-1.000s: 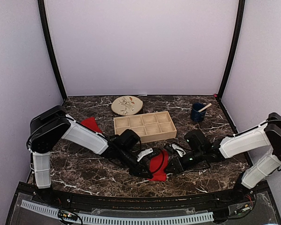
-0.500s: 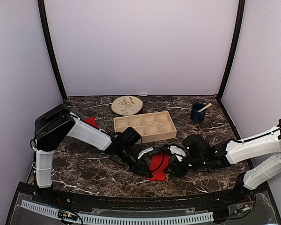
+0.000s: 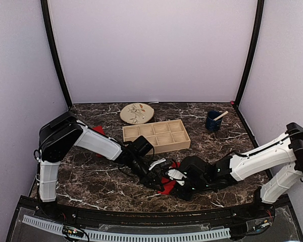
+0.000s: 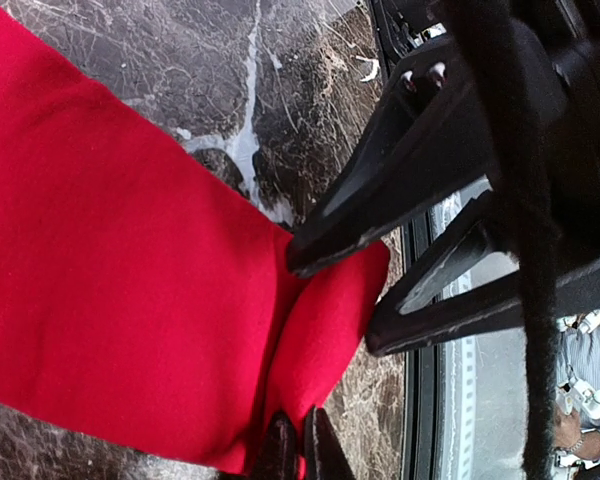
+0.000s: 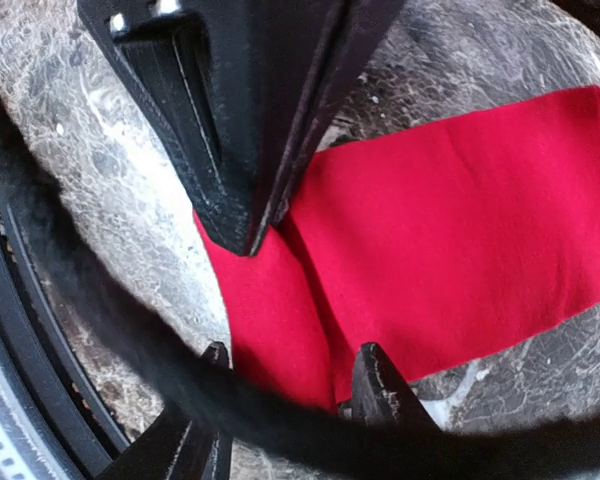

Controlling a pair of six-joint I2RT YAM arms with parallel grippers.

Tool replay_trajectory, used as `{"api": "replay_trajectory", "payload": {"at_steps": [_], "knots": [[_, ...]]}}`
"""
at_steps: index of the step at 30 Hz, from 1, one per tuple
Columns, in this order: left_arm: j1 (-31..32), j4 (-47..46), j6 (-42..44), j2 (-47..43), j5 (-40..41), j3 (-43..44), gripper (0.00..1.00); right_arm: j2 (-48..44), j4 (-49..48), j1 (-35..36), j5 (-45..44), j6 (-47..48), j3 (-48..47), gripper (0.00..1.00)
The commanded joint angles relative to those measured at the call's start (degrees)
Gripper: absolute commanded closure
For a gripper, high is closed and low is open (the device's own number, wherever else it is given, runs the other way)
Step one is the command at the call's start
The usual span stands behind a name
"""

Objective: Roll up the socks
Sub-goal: Roll the sock at the center of the board.

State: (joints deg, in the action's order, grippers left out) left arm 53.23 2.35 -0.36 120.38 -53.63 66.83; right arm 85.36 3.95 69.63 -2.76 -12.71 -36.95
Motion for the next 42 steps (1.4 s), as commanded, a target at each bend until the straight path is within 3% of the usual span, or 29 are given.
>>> {"api": "replay_trajectory", "payload": {"at_steps": [1, 5, 12, 17, 18, 26, 42], "knots": [[-0.2, 4.7, 1.5, 1.5, 1.1, 0.2, 1.0, 2.0, 2.2, 1.2, -3.5, 2.3, -2.4, 0.62], [-0.2, 4.7, 1.5, 1.6, 0.9, 0.2, 1.0, 3.1, 3.0, 1.4, -3.9, 2.8, -3.0, 0.64], [-0.2, 4.7, 1.4, 1.9, 1.0, 0.4, 1.0, 4.4, 3.1, 1.4, -3.1, 3.0, -3.2, 0.86], [-1.2, 3.0, -1.2, 1.7, 0.9, -0.2, 1.0, 4.9, 3.2, 1.4, -1.6, 3.0, -3.2, 0.97], [-1.5, 1.7, -2.3, 1.7, 0.4, -0.7, 0.96, 5.0, 3.2, 1.4, -1.0, 3.0, -3.2, 0.98], [-3.4, -10.9, -10.3, -5.6, 4.4, -8.5, 0.7, 4.9, 1.3, 0.2, 4.9, 1.2, -2.7, 1.0], [-2.2, -22.4, -10.0, -16.0, 19.6, -18.7, 0.67, 4.1, -8.5, -14.1, 28.7, -9.3, 2.5, 1.0]]}}
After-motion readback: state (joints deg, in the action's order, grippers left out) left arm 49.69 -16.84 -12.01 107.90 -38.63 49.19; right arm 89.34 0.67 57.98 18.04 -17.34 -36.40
